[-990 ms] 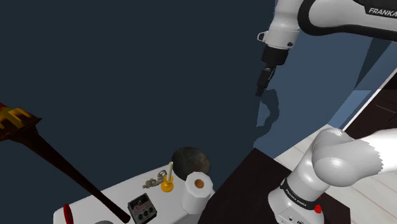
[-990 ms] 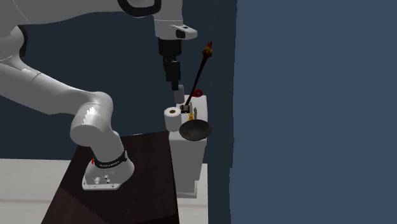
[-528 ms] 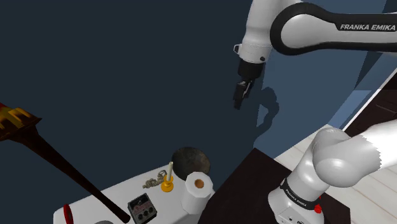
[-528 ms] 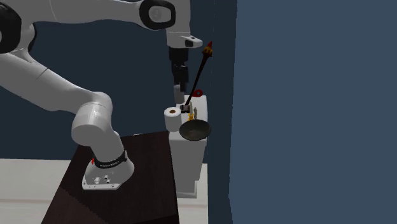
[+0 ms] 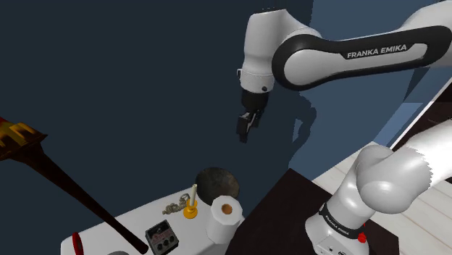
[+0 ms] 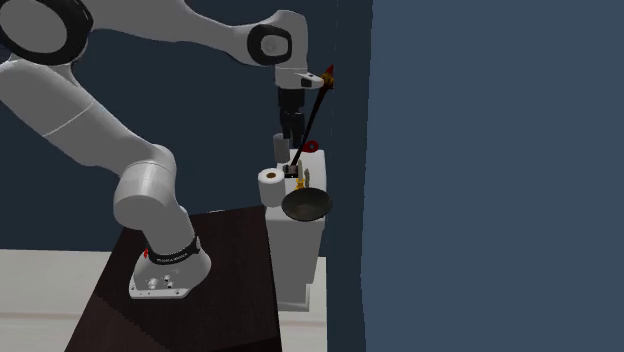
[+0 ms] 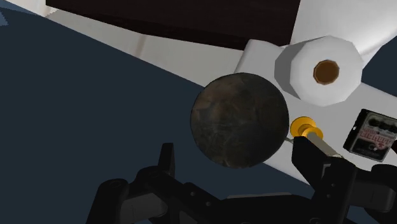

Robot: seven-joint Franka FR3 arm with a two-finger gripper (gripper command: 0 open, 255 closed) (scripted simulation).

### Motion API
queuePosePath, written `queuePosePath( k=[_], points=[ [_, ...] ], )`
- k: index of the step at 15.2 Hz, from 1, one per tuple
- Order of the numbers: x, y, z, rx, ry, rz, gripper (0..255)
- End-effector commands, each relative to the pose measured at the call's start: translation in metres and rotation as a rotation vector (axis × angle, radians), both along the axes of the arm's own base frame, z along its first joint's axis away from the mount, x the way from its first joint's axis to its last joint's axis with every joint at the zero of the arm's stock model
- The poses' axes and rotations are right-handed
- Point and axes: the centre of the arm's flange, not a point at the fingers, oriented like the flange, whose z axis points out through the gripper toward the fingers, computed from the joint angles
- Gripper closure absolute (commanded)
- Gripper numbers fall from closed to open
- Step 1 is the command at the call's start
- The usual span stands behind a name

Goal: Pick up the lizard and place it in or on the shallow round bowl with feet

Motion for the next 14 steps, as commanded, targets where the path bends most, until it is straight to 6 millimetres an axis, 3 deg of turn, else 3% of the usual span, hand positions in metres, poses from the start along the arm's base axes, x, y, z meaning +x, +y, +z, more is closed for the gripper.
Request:
queuePosePath(
  k=[1, 14],
  points=[
    [0.010, 0.026, -0.018, -0.010, 0.003, 0.004, 0],
    [0.065, 0.159, -0.129, -0.083, 0.022, 0.030, 0]
  ],
)
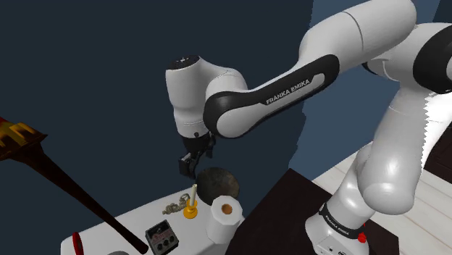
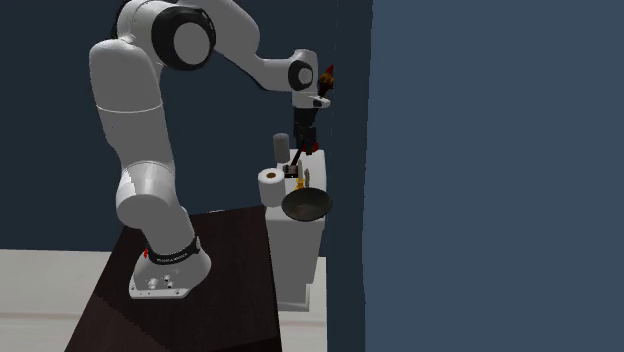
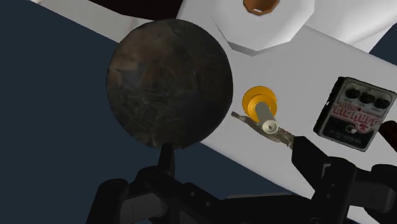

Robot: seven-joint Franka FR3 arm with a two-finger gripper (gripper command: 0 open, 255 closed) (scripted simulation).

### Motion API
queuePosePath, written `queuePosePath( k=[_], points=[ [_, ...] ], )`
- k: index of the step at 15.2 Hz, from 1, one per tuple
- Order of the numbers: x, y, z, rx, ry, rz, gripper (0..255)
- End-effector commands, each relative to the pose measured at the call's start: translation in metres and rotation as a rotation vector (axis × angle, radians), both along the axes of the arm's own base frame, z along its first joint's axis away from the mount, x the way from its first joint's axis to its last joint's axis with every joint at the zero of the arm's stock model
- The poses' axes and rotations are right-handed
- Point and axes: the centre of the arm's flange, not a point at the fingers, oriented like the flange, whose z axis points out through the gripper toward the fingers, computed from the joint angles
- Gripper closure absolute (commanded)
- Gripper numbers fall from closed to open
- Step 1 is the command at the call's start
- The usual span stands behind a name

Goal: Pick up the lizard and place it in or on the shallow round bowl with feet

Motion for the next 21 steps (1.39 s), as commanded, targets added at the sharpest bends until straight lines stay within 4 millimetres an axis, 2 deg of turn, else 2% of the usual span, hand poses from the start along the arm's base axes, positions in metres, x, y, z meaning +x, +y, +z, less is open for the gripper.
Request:
queuePosePath(
  k=[1, 12, 19, 21],
  points=[
    [0.006, 0.021, -0.018, -0.012, 0.002, 0.003, 0],
    [0.047, 0.126, -0.119, -0.073, 0.018, 0.025, 0],
    [0.044, 0.115, -0.154, -0.073, 0.018, 0.025, 0],
    [0.044, 0.114, -0.157, -0.073, 0.018, 0.025, 0]
  ],
)
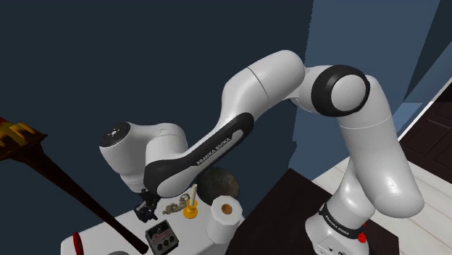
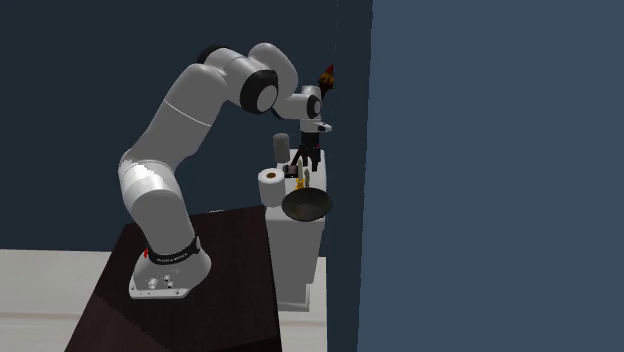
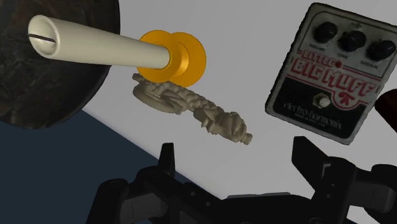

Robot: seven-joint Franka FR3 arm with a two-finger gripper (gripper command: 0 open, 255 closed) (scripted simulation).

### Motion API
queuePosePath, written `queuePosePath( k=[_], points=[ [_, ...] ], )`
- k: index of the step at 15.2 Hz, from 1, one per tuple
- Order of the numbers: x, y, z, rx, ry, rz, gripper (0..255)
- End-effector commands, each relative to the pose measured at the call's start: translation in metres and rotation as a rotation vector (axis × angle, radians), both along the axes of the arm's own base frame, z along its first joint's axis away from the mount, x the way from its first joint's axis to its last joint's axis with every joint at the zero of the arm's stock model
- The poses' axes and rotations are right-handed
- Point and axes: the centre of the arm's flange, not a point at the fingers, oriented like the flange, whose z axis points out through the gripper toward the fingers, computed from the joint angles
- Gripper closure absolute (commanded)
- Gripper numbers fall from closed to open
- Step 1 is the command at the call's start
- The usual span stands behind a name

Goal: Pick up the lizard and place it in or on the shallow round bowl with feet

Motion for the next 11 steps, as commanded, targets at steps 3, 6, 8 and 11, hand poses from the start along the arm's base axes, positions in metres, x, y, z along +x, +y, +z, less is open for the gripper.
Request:
queuePosePath(
  k=[3, 6, 8, 11],
  points=[
    [0.0004, -0.0004, -0.0020, 0.000, 0.000, 0.000, 0],
    [0.0004, -0.0004, -0.0020, 0.000, 0.000, 0.000, 0],
    [0.0004, -0.0004, -0.0020, 0.000, 0.000, 0.000, 255],
    [0.0004, -0.0004, -0.0020, 0.000, 0.000, 0.000, 255]
  ],
)
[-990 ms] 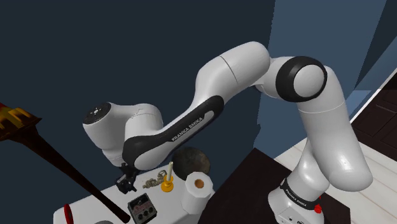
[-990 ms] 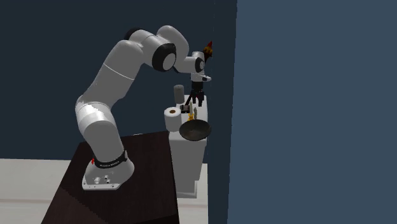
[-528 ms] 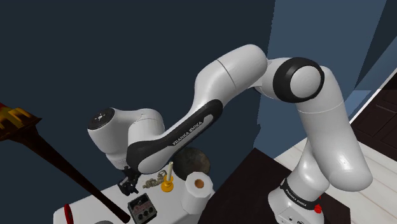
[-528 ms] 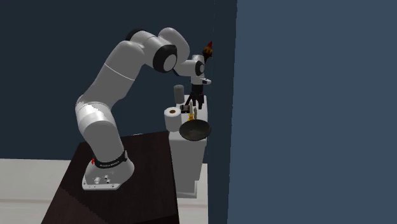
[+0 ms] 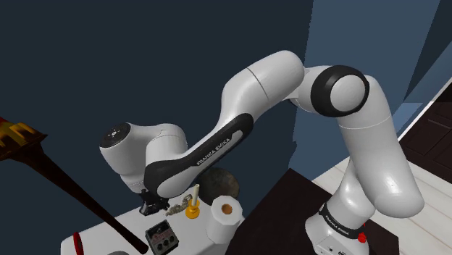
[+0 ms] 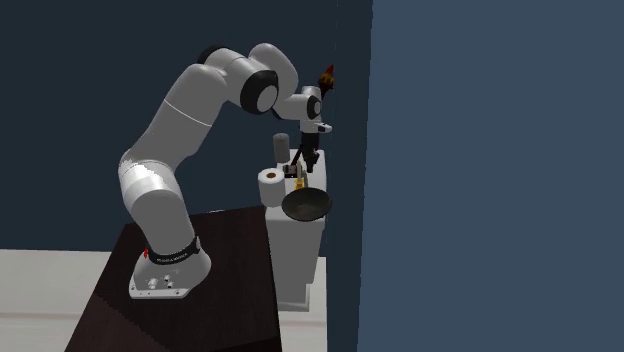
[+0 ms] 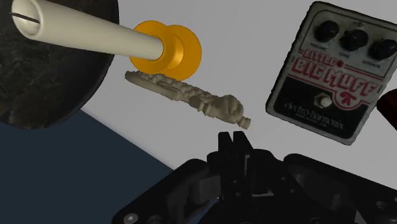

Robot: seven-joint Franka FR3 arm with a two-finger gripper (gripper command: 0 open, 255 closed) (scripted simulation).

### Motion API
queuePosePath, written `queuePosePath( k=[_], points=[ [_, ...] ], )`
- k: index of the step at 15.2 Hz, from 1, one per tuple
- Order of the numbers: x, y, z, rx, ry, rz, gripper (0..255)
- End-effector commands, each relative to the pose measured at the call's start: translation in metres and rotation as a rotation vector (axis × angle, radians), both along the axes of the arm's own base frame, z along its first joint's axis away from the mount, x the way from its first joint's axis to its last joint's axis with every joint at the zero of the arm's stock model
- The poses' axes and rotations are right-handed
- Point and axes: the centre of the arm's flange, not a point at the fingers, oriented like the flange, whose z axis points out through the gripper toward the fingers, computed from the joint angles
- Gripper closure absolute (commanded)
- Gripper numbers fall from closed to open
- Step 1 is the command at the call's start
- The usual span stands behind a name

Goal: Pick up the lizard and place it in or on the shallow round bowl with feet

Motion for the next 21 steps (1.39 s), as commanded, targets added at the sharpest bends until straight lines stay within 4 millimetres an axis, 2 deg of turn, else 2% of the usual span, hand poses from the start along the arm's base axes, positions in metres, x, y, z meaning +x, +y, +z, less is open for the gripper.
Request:
queuePosePath(
  k=[1, 5, 6, 10, 11, 18, 21],
  points=[
    [0.000, 0.000, 0.000, 0.000, 0.000, 0.000, 255],
    [0.000, 0.000, 0.000, 0.000, 0.000, 0.000, 255],
    [0.000, 0.000, 0.000, 0.000, 0.000, 0.000, 0],
    [-0.072, -0.047, 0.045, 0.216, -0.219, 0.189, 0],
    [-0.072, -0.047, 0.045, 0.216, -0.220, 0.189, 0],
    [-0.065, -0.051, 0.006, 0.216, -0.220, 0.189, 0],
    [-0.065, -0.051, 0.006, 0.216, -0.220, 0.189, 0]
  ],
)
